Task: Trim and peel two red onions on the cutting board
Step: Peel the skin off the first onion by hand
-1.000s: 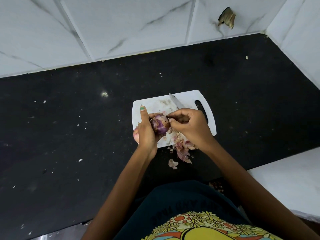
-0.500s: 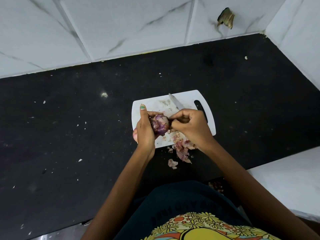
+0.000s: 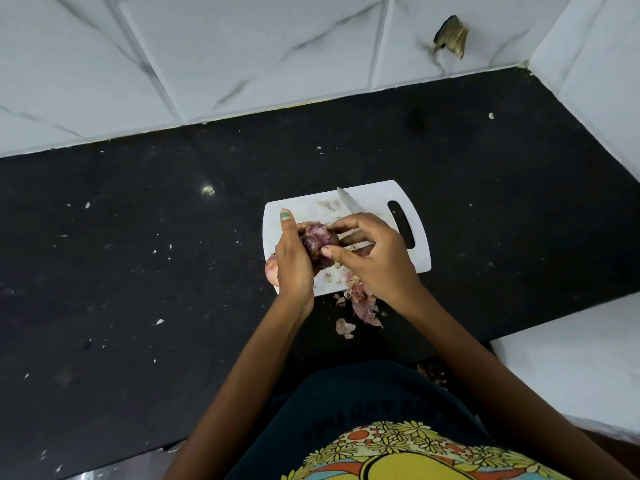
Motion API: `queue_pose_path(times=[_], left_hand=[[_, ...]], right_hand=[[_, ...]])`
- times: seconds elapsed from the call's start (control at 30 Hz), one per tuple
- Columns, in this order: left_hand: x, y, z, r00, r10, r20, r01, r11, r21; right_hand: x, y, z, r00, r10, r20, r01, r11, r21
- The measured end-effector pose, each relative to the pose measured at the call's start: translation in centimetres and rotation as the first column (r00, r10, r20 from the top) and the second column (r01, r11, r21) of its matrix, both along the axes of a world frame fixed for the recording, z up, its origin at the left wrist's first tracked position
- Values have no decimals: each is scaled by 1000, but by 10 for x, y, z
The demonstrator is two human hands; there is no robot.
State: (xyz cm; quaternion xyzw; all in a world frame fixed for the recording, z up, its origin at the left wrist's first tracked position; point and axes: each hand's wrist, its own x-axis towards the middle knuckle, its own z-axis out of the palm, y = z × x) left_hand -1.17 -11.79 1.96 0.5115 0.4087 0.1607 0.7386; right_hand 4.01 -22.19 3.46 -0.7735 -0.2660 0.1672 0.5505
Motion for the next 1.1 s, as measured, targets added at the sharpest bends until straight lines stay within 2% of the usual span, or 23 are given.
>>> queue_pose_path(times=[0.3,0.5,0.6,0.7,0.77,0.83,0.9,0.97,1.03,1.1], left_hand=[[0,3,2,998,42,38,-39,997,-71],[0,3,5,997,33,69,-19,982,-185],[0,3,4,997,-2,71,13,986,-164],[1,3,2,999,-17,33,21,994,-109],[1,4,0,1000,-21,10,22,997,-68],[1,4,-1,1000,-28,6,28,999,-26],[1,4,-1,1000,-23,11,23,1000,-10],[0,3,-1,999,-26,25,26,1000,-6],[-1,3,0,999,-31,35,31,1000,3],[-1,3,2,999,-34,36,33,999,19]], right_hand=[[-2,3,-5,997,-65,42,63,997,43],[4,0,-18,975,-180,-128,186,982,30],[7,-8,-33,986,-163,-38,155,976,-156],[9,-16,-44,990,-3,138,65,893,-445],[13,-19,-42,987,48,154,40,853,-520],[16,-19,-32,997,32,66,2,889,-458],[20,-16,-17,991,-13,-134,-22,967,-253],[22,-11,1,971,-9,-240,-14,995,-95],[24,-8,13,969,40,-242,-61,995,-77],[24,-4,17,972,79,-219,-109,986,-128]])
